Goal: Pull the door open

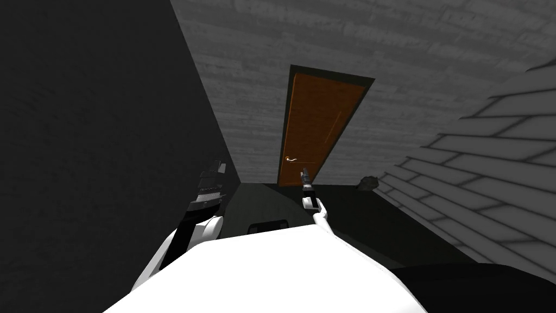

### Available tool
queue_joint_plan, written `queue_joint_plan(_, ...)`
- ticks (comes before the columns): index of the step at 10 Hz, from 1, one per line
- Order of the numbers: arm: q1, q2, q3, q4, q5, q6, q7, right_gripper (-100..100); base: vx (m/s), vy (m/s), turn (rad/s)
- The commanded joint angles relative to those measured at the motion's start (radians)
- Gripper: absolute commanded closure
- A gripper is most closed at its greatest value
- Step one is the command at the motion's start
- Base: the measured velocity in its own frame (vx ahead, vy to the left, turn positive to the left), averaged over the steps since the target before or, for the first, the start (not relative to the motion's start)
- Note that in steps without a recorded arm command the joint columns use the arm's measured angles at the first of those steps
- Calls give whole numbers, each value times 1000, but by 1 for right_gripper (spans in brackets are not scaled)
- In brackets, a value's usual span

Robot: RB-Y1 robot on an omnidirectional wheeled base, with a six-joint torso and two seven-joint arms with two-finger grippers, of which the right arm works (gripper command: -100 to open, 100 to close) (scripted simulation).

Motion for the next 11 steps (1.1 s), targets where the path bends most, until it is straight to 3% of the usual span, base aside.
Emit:
queue_joint_plan(1,-8,-1,-2,29,-2,-2,3,-100,76,-6,30)
queue_joint_plan(4,-53,-13,-15,129,-13,-11,9,-100,79,-6,81)
queue_joint_plan(6,-68,-17,-19,172,-17,-14,11,-100,57,-14,31)
queue_joint_plan(7,-68,-17,-19,172,-17,-14,11,-100,38,-19,30)
queue_joint_plan(10,-111,-28,-32,270,-28,-23,17,-100,72,-20,78)
queue_joint_plan(11,-111,-28,-32,274,-28,-23,17,-100,68,-16,25)
